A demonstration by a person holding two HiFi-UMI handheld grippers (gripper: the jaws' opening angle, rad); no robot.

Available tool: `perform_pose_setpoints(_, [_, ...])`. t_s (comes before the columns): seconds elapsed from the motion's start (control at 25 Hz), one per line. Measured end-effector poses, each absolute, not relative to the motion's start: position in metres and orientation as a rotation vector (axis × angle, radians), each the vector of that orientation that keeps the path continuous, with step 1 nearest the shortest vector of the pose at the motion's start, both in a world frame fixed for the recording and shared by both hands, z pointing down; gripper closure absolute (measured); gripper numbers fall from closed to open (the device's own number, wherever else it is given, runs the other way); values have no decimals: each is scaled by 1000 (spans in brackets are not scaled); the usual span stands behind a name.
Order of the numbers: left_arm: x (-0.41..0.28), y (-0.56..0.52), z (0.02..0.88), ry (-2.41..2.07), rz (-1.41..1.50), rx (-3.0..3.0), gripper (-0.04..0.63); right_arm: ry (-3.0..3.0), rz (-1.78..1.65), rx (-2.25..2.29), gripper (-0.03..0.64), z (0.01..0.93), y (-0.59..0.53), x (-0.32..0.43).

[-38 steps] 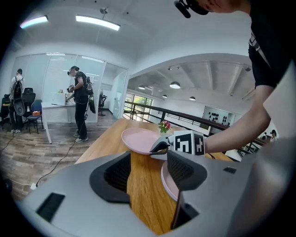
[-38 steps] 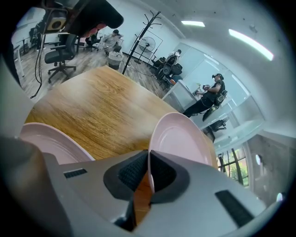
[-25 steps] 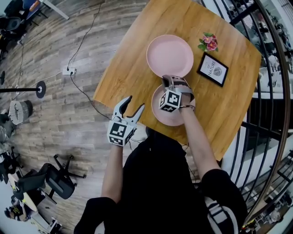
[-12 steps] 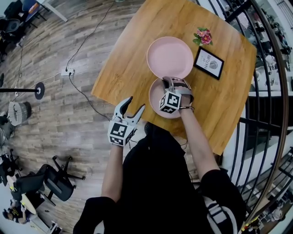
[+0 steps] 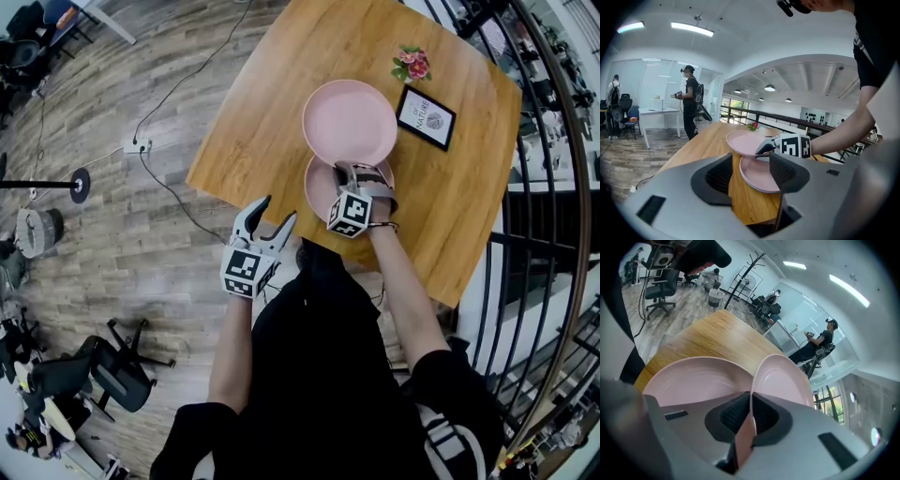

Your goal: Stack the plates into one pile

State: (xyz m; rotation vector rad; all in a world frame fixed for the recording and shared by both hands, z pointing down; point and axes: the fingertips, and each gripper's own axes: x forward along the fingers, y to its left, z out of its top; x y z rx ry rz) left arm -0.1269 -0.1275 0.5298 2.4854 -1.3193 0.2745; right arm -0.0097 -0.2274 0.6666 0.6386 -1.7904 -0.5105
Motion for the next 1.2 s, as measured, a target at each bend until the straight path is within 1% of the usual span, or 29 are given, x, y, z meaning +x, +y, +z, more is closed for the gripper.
perform_pose_setpoints(0.92, [-102,-111,528,-1265,273,2499,336,-1821,-475,620,592,672,-162,-7])
perform_pose_setpoints(1.2, [-106,-96,540,-1297,273,2455,334,-1830,-469,596,592,678,-139,-9])
